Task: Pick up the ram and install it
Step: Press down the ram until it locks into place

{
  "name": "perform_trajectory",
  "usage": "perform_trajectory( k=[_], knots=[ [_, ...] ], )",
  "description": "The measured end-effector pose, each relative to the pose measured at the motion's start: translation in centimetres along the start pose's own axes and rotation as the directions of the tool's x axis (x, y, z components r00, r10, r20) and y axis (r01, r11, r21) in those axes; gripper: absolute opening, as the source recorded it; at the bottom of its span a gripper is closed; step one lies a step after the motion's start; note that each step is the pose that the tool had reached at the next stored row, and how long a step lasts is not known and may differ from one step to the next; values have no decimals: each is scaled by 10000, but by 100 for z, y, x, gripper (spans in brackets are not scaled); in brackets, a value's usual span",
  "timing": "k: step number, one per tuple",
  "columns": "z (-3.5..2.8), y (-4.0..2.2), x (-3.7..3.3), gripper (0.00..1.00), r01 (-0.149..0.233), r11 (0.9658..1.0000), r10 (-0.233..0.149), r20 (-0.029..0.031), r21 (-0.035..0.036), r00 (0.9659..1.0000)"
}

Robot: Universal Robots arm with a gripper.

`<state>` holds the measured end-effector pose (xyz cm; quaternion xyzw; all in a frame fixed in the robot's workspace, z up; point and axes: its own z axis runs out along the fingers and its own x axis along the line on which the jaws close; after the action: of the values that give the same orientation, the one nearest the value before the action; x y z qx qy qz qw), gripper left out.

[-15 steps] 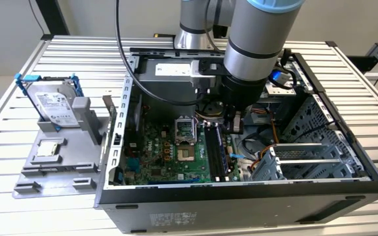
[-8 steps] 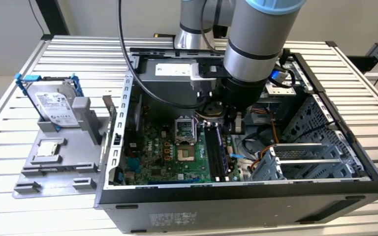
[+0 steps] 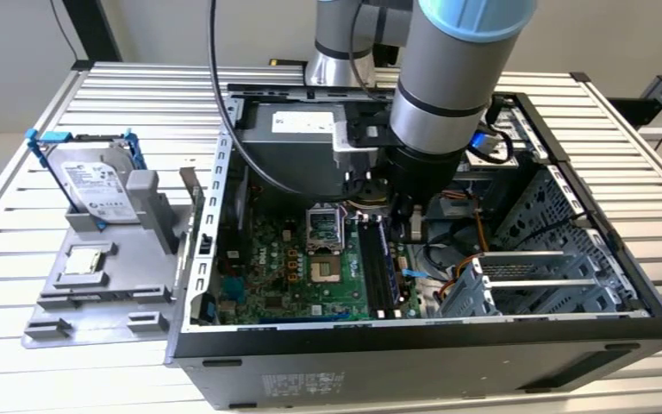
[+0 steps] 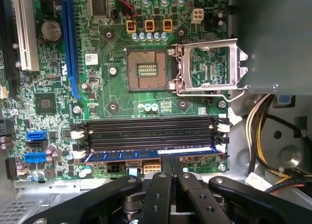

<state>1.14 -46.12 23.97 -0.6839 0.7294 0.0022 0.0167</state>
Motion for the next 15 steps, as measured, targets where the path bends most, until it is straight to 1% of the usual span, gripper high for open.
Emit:
perform_trajectory(
  k=[2,3,9,15],
  knots=[
    [21,0,16,0,0,10000,0,-2,-2,10000],
    [26,0,17,0,-1,10000,1,-16,-1,10000],
    [26,5,22,0,0,10000,0,-45,-4,10000],
    [46,7,34,0,0,10000,0,-80,0,10000]
  ],
)
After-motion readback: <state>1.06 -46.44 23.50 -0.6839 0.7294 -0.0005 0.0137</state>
